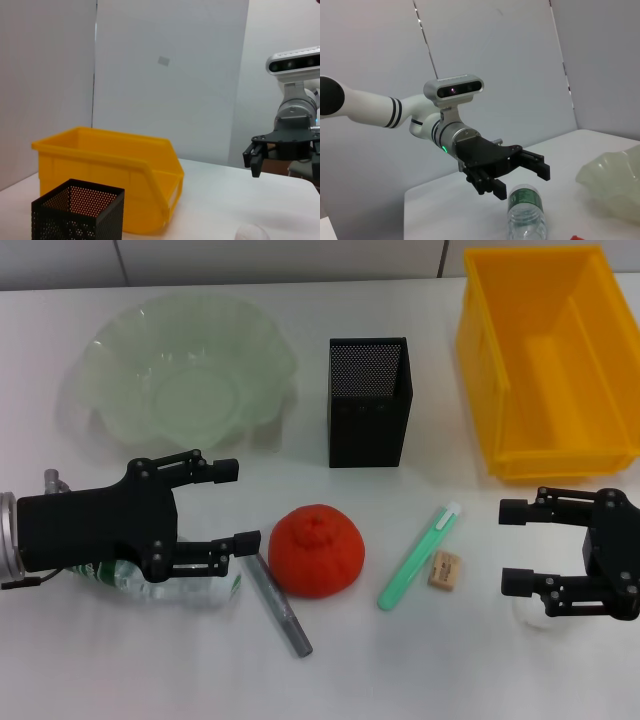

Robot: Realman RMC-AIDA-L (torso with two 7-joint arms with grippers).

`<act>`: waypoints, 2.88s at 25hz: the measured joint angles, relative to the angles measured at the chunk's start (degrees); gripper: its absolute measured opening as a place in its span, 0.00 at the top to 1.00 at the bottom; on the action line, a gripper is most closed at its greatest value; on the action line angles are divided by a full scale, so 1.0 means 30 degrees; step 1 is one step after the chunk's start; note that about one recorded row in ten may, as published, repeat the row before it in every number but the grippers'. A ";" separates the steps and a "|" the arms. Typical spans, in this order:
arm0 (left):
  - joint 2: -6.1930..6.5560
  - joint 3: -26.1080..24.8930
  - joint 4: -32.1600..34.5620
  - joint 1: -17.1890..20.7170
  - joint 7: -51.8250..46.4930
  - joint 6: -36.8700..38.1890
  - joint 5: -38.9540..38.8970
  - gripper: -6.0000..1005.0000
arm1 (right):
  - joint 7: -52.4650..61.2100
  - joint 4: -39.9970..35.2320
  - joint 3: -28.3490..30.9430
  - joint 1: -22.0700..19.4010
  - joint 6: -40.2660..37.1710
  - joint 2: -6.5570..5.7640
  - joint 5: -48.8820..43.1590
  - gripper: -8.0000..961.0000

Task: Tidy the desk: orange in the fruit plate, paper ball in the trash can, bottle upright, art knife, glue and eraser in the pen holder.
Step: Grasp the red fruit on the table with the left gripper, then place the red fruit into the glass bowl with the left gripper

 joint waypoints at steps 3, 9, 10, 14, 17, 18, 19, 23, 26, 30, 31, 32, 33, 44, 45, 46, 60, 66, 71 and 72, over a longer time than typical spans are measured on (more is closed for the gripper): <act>-0.0026 0.0009 -0.0001 -0.0048 0.0013 0.0000 -0.0003 0.16 | 0.0002 -0.0001 0.0024 -0.0017 0.0001 0.0000 0.0000 0.22; -0.0078 0.0017 -0.0012 -0.0167 0.0022 0.0001 -0.0003 0.16 | 0.0004 -0.0005 0.0036 -0.0060 0.0001 -0.0001 0.0040 0.22; -0.0097 0.0021 -0.0112 -0.0308 0.0097 0.0001 -0.0010 0.16 | 0.0004 -0.0056 0.0050 -0.0179 -0.0004 -0.0001 0.0092 0.23; -0.0166 0.0040 -0.0501 -0.0719 0.0273 -0.0237 -0.0021 0.16 | 0.0005 -0.0360 0.0299 -0.0558 -0.0041 -0.0001 0.0134 0.23; -0.0231 0.0189 -0.1138 -0.1180 0.0474 -0.0729 -0.0015 0.16 | 0.0002 -0.0813 0.1477 -0.1412 -0.0184 -0.0026 0.0141 0.24; -0.0290 0.0888 -0.1814 -0.1599 0.0947 -0.1586 -0.0025 0.16 | 0.0002 -0.0813 0.1477 -0.1412 -0.0184 -0.0026 0.0141 0.24; -0.0307 0.1108 -0.1916 -0.1656 0.1018 -0.1826 -0.0036 0.16 | -0.0021 -0.0843 0.1803 -0.1646 -0.0204 -0.0057 0.0143 0.24; -0.0336 0.2226 -0.2212 -0.1910 0.1053 -0.2827 -0.0086 0.16 | -0.0085 -0.0914 0.2451 -0.2425 -0.0252 -0.0145 0.0147 0.24; -0.0340 0.4753 -0.2813 -0.2247 0.0985 -0.4557 -0.1400 0.16 | -0.0122 -0.1044 0.2552 -0.2703 -0.0263 -0.0045 0.0146 0.25; -0.0337 0.6756 -0.3118 -0.2537 0.0966 -0.6043 -0.2590 0.16 | -0.0147 -0.1053 0.2546 -0.2620 -0.0253 -0.0005 0.0116 0.25; -0.0337 0.6756 -0.3118 -0.2537 0.0966 -0.6043 -0.2590 0.16 | -0.0147 -0.1053 0.2546 -0.2620 -0.0253 -0.0005 0.0116 0.25; -0.0336 0.7038 -0.3198 -0.2619 0.0954 -0.6354 -0.2705 0.16 | -0.0147 -0.1051 0.2541 -0.2595 -0.0250 -0.0001 0.0111 0.26; -0.0337 0.7357 -0.3316 -0.2663 0.0905 -0.6810 -0.3035 0.16 | -0.0143 -0.1050 0.2532 -0.2587 -0.0253 -0.0001 0.0109 0.26; -0.0316 0.8159 -0.3198 -0.2784 -0.1045 -0.8526 -0.3459 0.33 | -0.0055 -0.1061 0.2563 -0.2547 -0.0265 0.0001 0.0145 0.27; -0.0314 0.8162 -0.3146 -0.2789 -0.1219 -0.8491 -0.3440 0.36 | -0.0052 -0.1061 0.2558 -0.2532 -0.0265 0.0000 0.0150 0.27; -0.0314 0.8162 -0.3146 -0.2789 -0.1219 -0.8491 -0.3440 0.40 | -0.0049 -0.1074 0.2558 -0.2532 -0.0264 0.0001 0.0149 0.27; -0.0072 0.2027 -0.0915 -0.2304 -0.1347 -0.5770 -0.4913 0.79 | 0.0164 -0.1140 0.2564 -0.2496 -0.0279 -0.0001 0.0150 0.29; -0.0175 -0.0415 -0.1093 -0.2633 -0.1249 -0.8489 -0.5485 0.81 | 0.0876 -0.1809 0.2585 -0.2359 -0.0772 0.0007 0.0242 0.30; -0.0217 -0.0410 -0.2164 -0.2927 -0.0829 -1.1633 -0.6765 0.83 | 0.5241 -0.4778 0.2488 -0.1316 -0.0909 0.0044 0.0648 0.31; -0.0230 -0.0283 -0.2247 -0.3011 -0.0770 -1.1880 -0.6773 0.83 | 0.5241 -0.4778 0.2488 -0.1316 -0.0909 0.0044 0.0648 0.31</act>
